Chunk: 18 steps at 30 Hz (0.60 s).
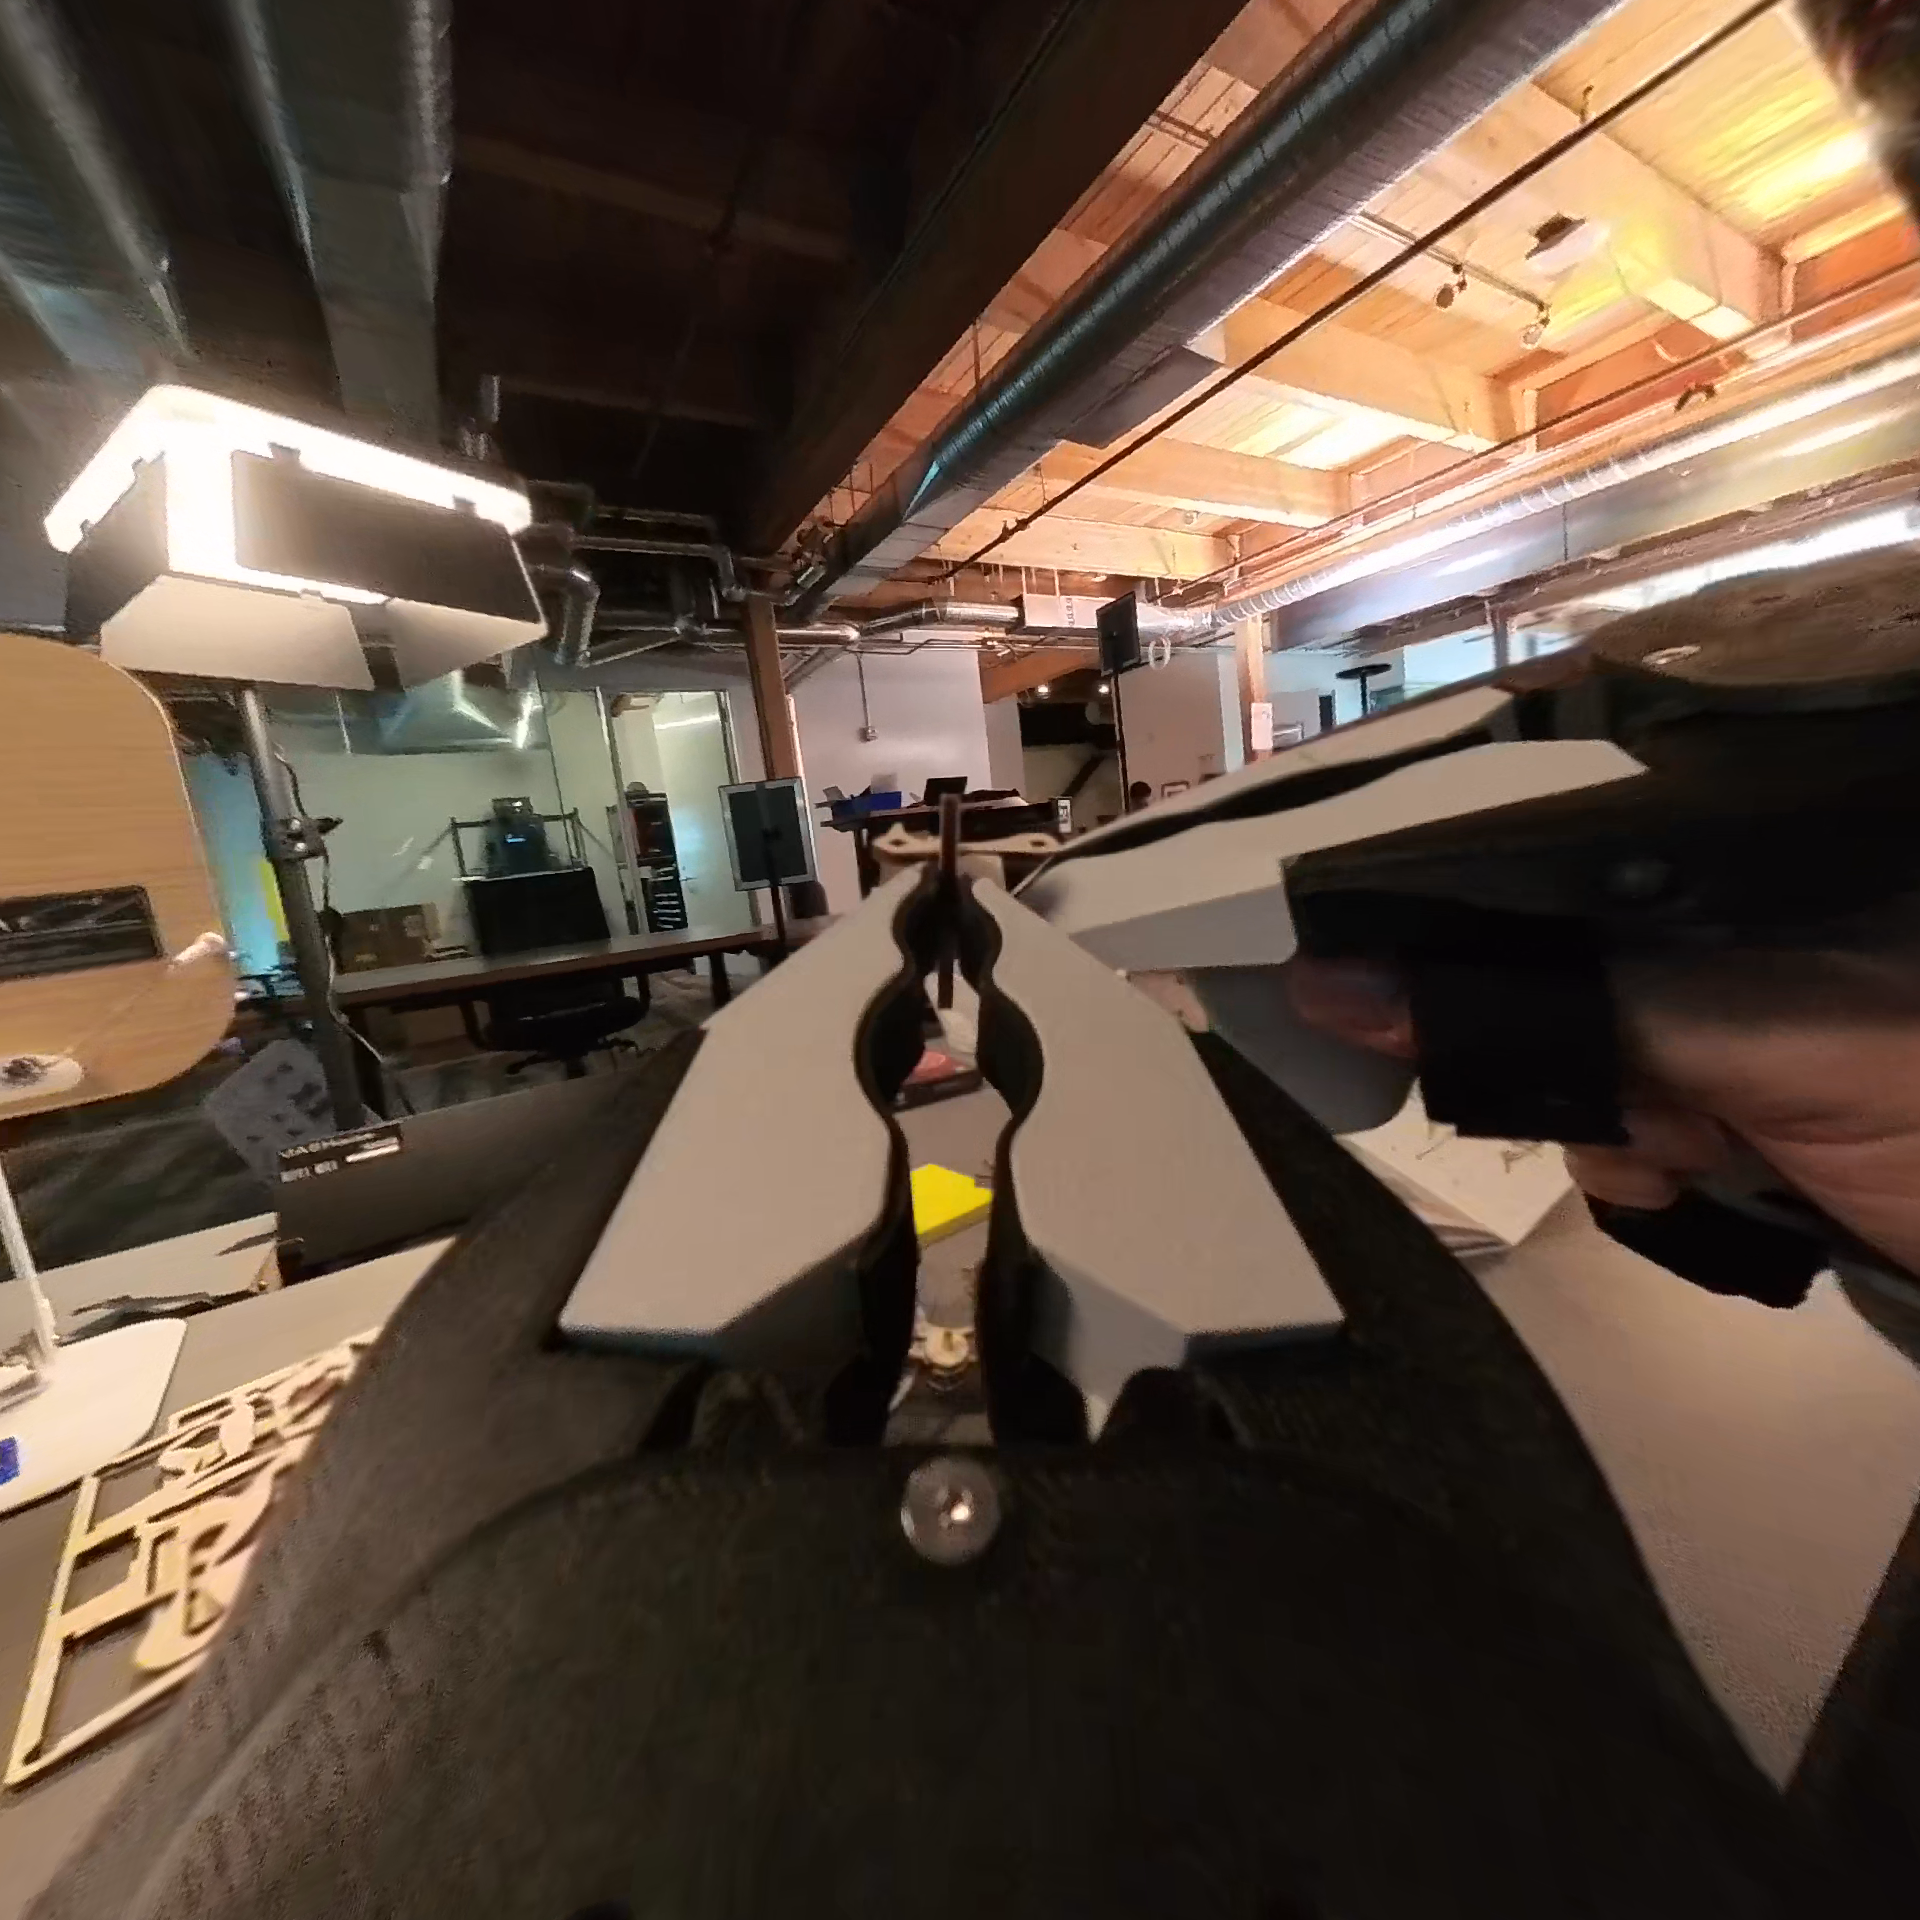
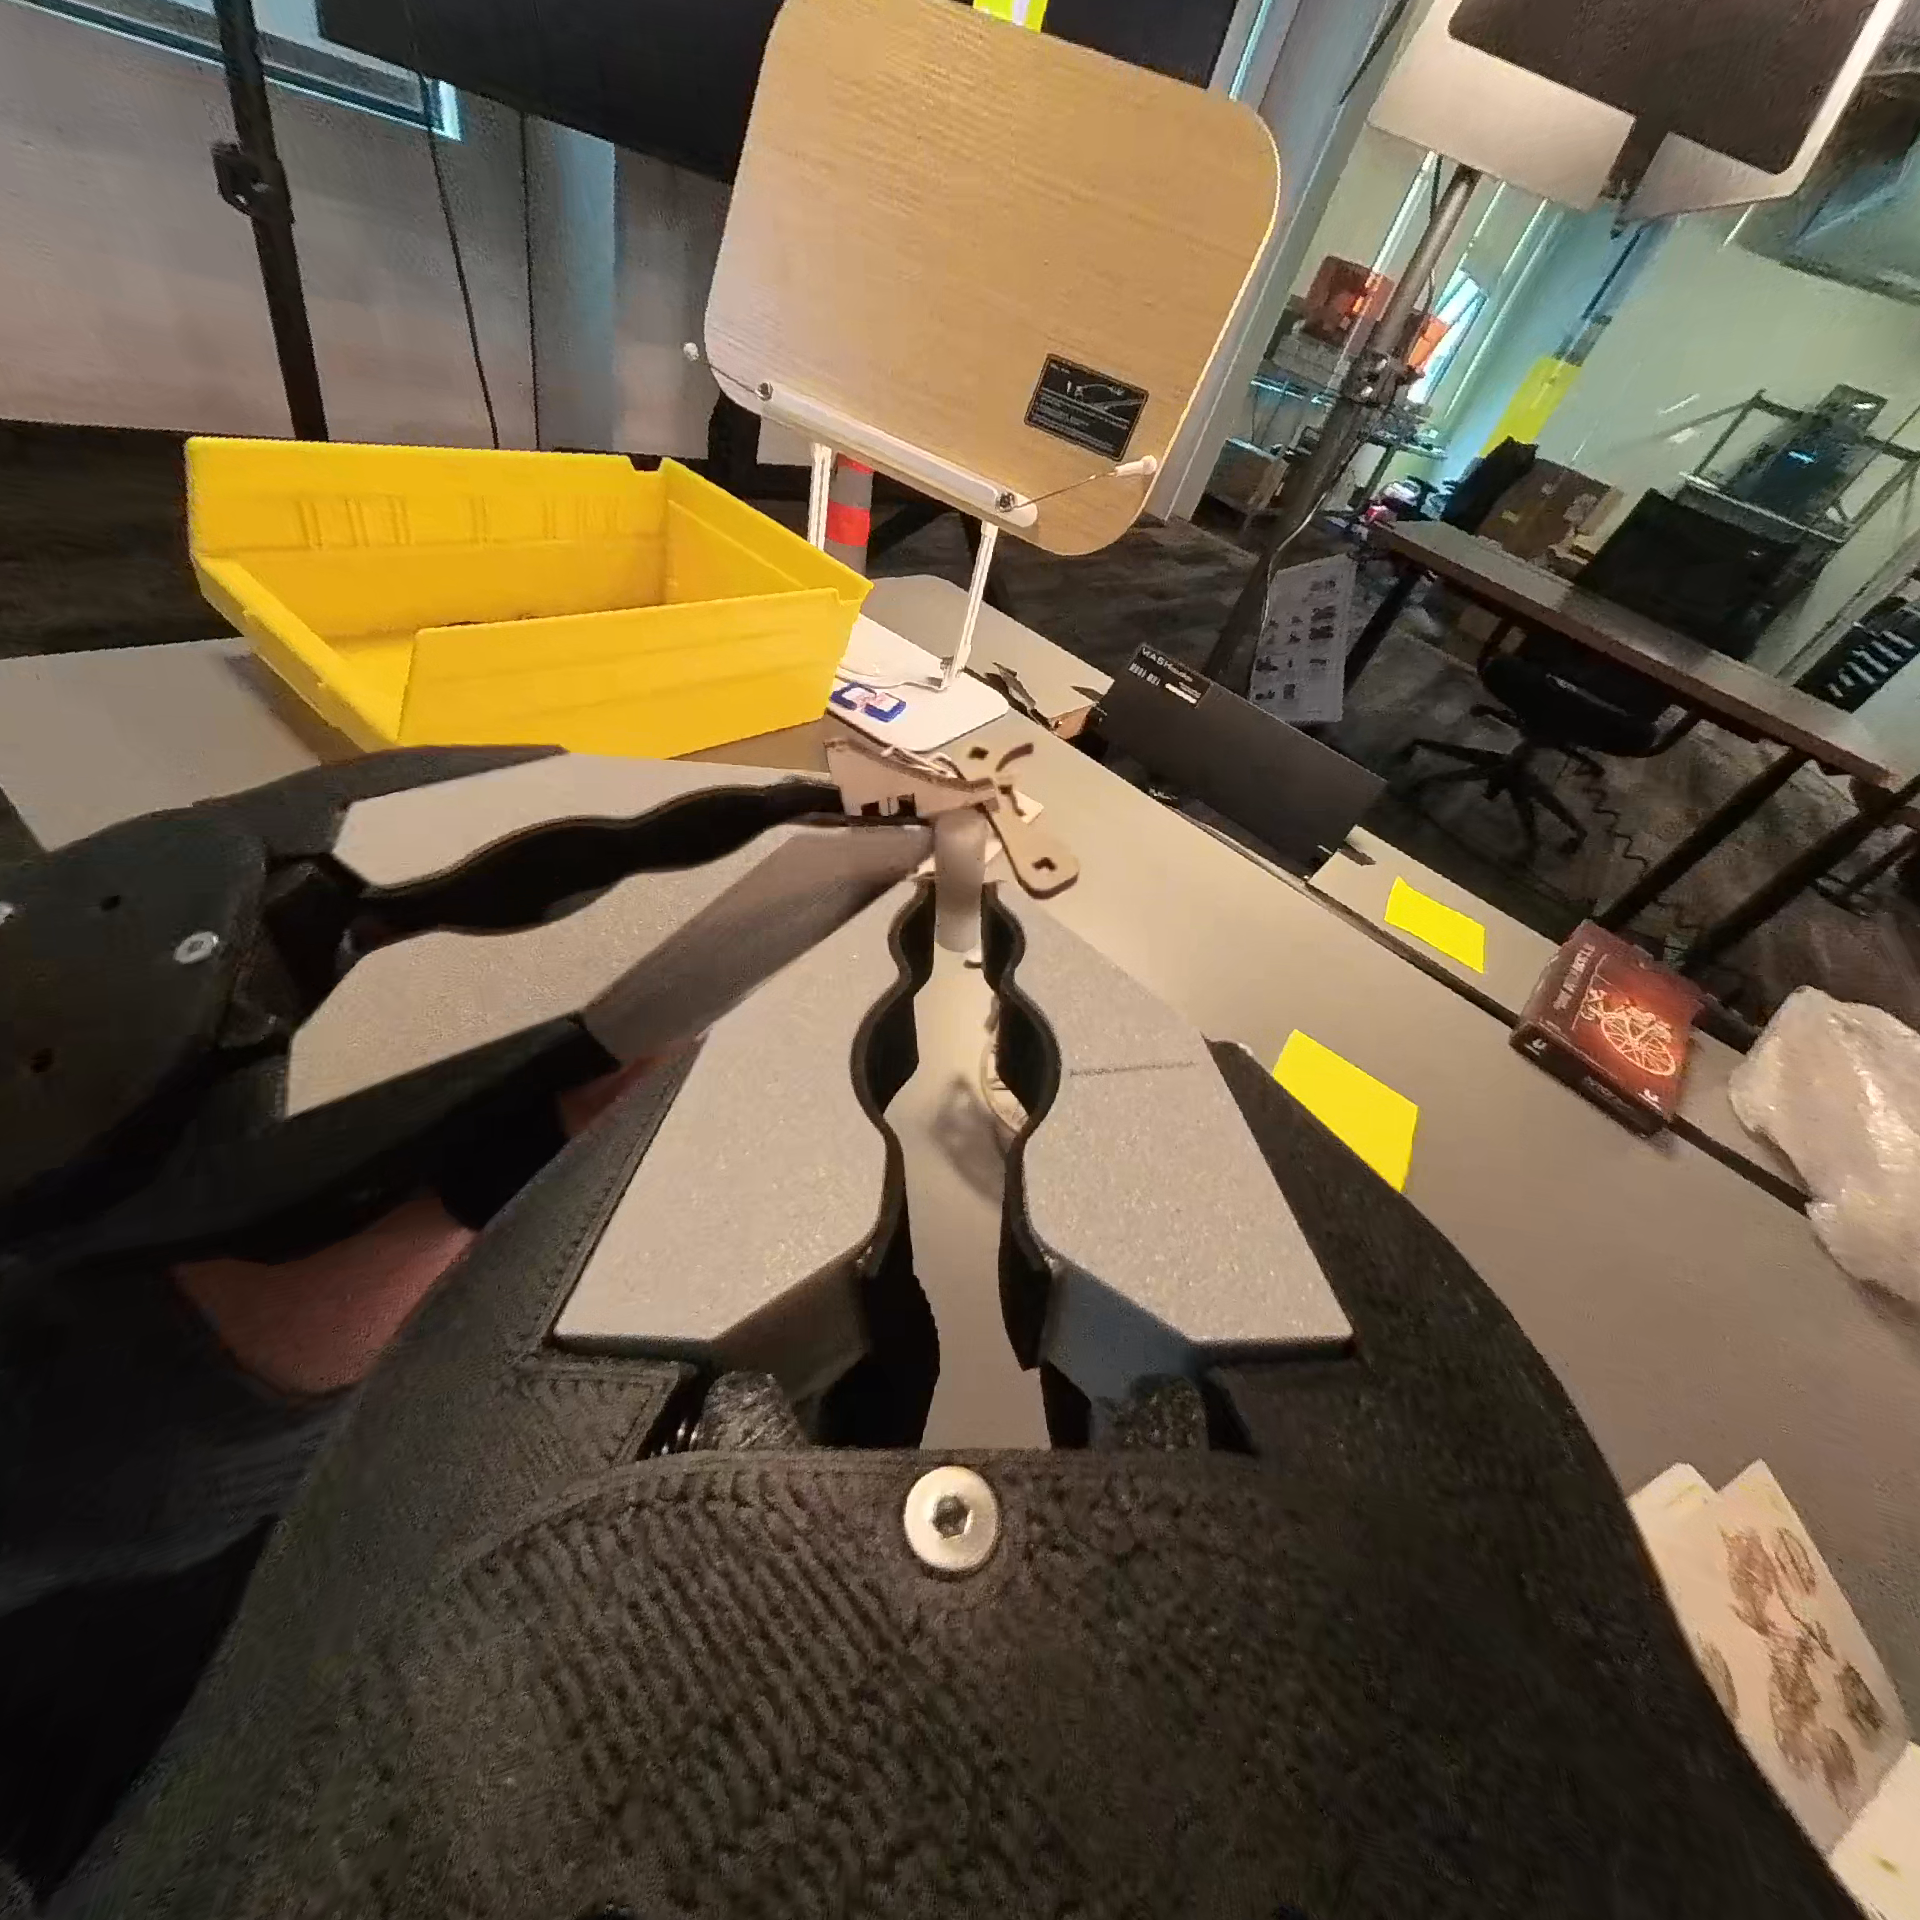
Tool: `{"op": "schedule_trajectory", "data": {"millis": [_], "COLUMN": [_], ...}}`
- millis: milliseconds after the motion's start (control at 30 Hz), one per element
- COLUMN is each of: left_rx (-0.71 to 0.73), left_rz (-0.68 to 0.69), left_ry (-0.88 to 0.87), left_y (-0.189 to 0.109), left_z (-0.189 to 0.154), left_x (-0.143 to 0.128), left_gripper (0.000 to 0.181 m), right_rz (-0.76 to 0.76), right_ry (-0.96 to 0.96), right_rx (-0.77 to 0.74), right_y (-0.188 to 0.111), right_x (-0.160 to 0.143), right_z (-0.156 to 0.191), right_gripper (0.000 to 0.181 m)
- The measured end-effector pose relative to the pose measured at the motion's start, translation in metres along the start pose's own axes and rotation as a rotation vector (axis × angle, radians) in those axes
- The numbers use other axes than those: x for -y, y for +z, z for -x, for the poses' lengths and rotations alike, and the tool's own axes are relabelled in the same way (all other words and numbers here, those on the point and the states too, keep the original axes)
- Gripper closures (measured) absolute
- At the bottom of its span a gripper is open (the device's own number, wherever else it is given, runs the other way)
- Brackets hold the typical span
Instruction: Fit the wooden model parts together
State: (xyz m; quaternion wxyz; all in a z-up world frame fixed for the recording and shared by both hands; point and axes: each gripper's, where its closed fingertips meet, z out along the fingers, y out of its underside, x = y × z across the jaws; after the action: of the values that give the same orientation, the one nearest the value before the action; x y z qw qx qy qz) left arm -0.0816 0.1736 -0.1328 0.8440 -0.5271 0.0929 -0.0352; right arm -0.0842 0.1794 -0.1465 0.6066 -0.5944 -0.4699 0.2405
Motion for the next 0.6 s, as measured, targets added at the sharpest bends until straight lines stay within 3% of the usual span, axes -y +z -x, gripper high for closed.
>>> {"op": "schedule_trajectory", "data": {"millis": [600], "left_rx": [-0.021], "left_rz": [0.022], "left_ry": [0.090], "left_y": [-0.0019], "left_z": [-0.0037], "left_x": [-0.0060], "left_gripper": [0.181], "right_rz": [0.058], "right_ry": [-0.043], "right_rx": [-0.009], "right_y": [-0.0001], "right_x": [-0.0072], "right_z": [-0.0017], "right_gripper": [0.176]}}
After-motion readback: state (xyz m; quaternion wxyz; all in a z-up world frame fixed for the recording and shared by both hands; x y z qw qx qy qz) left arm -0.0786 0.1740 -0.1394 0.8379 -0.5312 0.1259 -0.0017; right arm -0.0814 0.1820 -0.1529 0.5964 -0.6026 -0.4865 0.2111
